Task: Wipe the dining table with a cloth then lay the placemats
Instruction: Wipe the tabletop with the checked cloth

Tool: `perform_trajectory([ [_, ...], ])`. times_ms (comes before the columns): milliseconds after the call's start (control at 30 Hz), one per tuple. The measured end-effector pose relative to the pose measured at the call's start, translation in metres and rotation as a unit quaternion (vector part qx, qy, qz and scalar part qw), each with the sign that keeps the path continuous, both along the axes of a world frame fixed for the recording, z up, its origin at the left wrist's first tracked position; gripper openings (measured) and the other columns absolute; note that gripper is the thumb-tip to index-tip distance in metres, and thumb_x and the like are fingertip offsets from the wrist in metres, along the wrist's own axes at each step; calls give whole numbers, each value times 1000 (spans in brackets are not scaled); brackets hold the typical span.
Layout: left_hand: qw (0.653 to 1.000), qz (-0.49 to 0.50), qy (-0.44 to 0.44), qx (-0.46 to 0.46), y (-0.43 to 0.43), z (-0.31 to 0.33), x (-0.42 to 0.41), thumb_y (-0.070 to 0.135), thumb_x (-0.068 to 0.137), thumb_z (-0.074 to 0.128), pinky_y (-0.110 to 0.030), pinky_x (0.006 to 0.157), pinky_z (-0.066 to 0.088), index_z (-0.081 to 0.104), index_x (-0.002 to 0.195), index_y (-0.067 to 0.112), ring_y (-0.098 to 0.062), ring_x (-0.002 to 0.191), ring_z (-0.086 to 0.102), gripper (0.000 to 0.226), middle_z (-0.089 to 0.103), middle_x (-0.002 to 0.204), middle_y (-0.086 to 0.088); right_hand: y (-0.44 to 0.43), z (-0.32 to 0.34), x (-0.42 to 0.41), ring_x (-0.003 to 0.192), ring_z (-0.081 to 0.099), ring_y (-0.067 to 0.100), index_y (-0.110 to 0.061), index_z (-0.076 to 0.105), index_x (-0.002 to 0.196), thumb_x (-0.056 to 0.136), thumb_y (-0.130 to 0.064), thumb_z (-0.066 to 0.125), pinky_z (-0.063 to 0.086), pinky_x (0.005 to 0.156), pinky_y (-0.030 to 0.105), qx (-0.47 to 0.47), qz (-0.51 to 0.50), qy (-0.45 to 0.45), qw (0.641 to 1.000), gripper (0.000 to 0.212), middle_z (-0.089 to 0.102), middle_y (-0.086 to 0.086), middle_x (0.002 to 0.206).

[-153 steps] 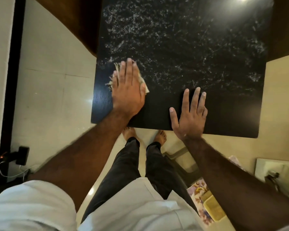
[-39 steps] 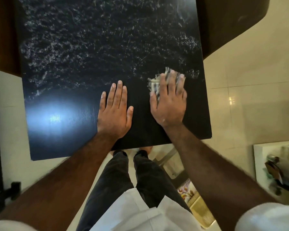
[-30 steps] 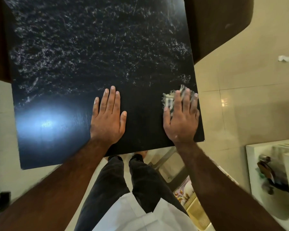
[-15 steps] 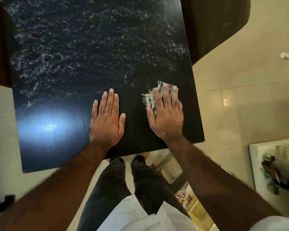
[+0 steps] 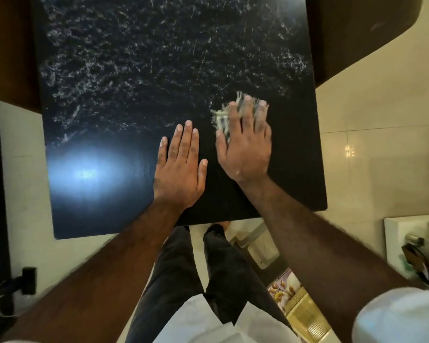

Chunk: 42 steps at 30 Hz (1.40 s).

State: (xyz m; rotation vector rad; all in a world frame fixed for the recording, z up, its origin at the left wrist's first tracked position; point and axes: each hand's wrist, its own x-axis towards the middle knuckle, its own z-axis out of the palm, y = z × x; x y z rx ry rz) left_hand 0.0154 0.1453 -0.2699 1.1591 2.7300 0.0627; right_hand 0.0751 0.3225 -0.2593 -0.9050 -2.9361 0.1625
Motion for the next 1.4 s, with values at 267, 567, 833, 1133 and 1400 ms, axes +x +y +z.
perform_trajectory([
  [267, 998, 45, -39, -2, -46, 3, -21, 59, 115, 16, -57, 140, 8, -1, 178, 9, -27, 174, -8, 82, -11, 187, -11, -8, 4, 60, 172, 18, 39, -23, 31, 177, 115, -62, 36, 39, 125, 55, 16, -9, -18, 1000, 74, 22, 13, 185],
  [567, 998, 61, -7, -15, -88, 3, -51, 54, 115, 20, -58, 139, 11, 0, 178, 8, -27, 174, -7, 80, -8, 187, -12, -29, 7, -31, 168, 26, 48, -16, 37, 174, 117, -56, 32, 41, 123, 57, 28, -97, -18, 995, 70, 28, 20, 182],
  [833, 999, 34, -16, 5, -101, 1, -58, 51, 116, 22, -58, 139, 14, 0, 178, 9, -26, 174, -5, 78, -9, 187, -10, -100, 1, -30, 172, 16, 41, -23, 33, 176, 115, -58, 36, 38, 125, 55, -18, 66, -12, 998, 70, 20, 14, 186],
  [1133, 999, 28, -19, -4, -146, -3, -95, 54, 116, 18, -56, 139, 13, -2, 178, 11, -26, 174, -6, 78, -10, 187, -8, -63, 2, -20, 170, 20, 46, -17, 31, 176, 116, -58, 33, 42, 121, 60, 27, -104, -52, 993, 73, 24, 19, 184],
  [1400, 999, 19, -21, 17, -150, -6, -94, 51, 116, 21, -57, 139, 15, 0, 178, 8, -27, 174, -6, 78, -10, 187, -11, -151, -5, -109, 169, 22, 48, -19, 37, 175, 116, -56, 37, 40, 124, 58, 3, 12, 3, 1000, 70, 26, 19, 183],
])
